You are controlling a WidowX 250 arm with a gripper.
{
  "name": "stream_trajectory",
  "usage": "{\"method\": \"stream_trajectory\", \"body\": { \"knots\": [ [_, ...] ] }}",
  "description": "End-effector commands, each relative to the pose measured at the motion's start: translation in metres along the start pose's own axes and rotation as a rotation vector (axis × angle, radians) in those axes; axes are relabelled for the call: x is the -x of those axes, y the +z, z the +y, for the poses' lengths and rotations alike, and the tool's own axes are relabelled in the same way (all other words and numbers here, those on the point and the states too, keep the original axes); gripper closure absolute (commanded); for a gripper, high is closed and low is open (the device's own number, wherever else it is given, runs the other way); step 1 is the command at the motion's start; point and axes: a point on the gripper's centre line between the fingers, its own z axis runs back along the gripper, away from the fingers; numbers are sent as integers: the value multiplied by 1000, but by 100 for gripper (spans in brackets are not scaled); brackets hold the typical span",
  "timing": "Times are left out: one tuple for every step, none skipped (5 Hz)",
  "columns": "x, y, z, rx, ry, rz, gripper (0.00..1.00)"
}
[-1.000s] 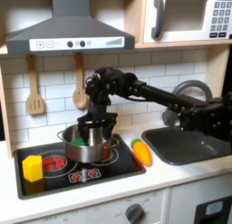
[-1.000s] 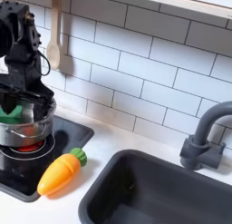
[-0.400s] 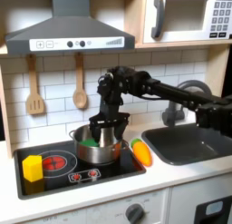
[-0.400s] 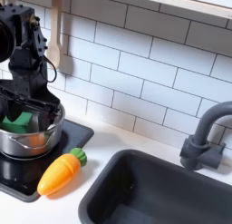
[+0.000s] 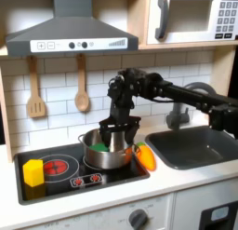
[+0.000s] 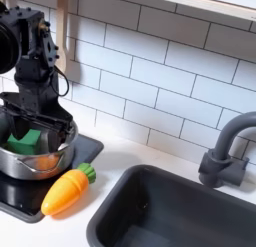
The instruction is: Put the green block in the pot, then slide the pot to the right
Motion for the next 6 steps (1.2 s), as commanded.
{"method": "stream_trajectory", "body": {
  "knots": [
    [5, 0, -8, -3, -23, 5, 0],
    [4, 0, -10, 2, -25, 3, 0],
    [4, 0, -10, 2, -28, 3, 0],
    [4, 0, -10, 4, -28, 3, 0],
    [5, 0, -10, 2, -26, 5, 0],
    [4, 0, -10, 2, -26, 3, 0]
  ]
}}
